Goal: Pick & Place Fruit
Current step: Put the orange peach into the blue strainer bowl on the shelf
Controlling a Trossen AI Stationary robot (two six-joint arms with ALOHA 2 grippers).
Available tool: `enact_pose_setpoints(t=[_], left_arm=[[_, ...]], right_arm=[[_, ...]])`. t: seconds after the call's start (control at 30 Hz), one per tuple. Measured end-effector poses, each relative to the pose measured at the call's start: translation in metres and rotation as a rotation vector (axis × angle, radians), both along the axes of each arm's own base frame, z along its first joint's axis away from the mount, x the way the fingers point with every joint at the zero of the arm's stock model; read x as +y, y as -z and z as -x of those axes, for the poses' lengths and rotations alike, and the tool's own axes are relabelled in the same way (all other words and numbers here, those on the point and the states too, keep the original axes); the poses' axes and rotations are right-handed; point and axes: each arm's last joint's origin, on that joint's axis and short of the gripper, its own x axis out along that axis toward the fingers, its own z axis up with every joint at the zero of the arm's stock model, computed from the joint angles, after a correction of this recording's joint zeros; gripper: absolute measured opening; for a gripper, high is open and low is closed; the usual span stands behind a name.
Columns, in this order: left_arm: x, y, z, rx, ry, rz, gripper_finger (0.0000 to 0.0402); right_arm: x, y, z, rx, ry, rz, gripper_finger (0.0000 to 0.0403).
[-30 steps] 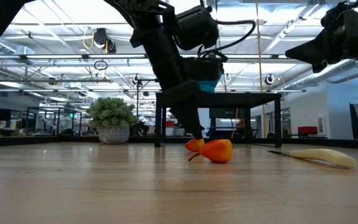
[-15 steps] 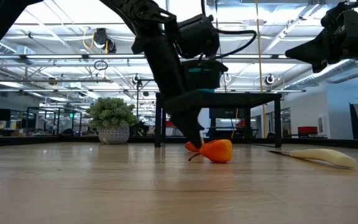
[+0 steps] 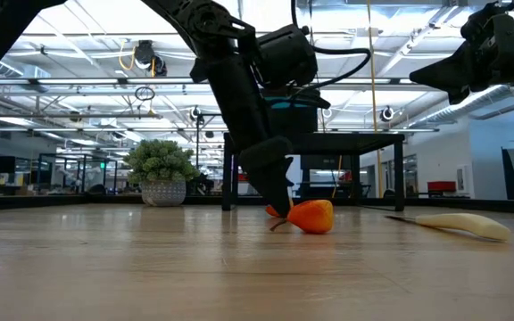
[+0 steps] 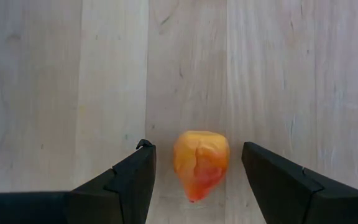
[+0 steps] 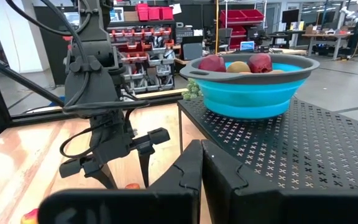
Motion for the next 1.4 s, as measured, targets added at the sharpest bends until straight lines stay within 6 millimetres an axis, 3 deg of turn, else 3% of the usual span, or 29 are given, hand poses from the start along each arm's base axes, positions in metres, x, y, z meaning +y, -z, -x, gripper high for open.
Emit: enact_pose_setpoints(t=[0.13, 0.47, 0.73, 0.83, 1.07, 1.4], left_arm=[[0.0, 0.0, 0.0, 0.001, -0.001, 0.002, 0.0229], [-0.004, 0.001, 0.0, -0.001, -0.003, 0.015, 0.0135], [-0.003, -0.002, 0.0, -0.012, -0.035, 0.023, 0.0119], [-0.003, -0.017, 0.001, -0.042, -0.062, 0.038, 0.0118], [-0.004, -0.07, 0.006, -0.186, -0.038, 0.136, 0.0118], [-0.008, -0.146, 0.009, -0.53, 0.241, 0.652, 0.0118]], right_arm=[[0.0, 0.0, 0.0, 0.0, 0.0, 0.0, 0.0], [0.0, 0.0, 0.0, 0.001, 0.0, 0.0, 0.0], [0.0, 0.0, 0.0, 0.001, 0.0, 0.0, 0.0], [0.0, 0.0, 0.0, 0.0, 0.0, 0.0, 0.0], [0.0, 0.0, 0.0, -0.002, 0.001, 0.001, 0.0], [0.0, 0.0, 0.0, 0.0, 0.0, 0.0, 0.0]])
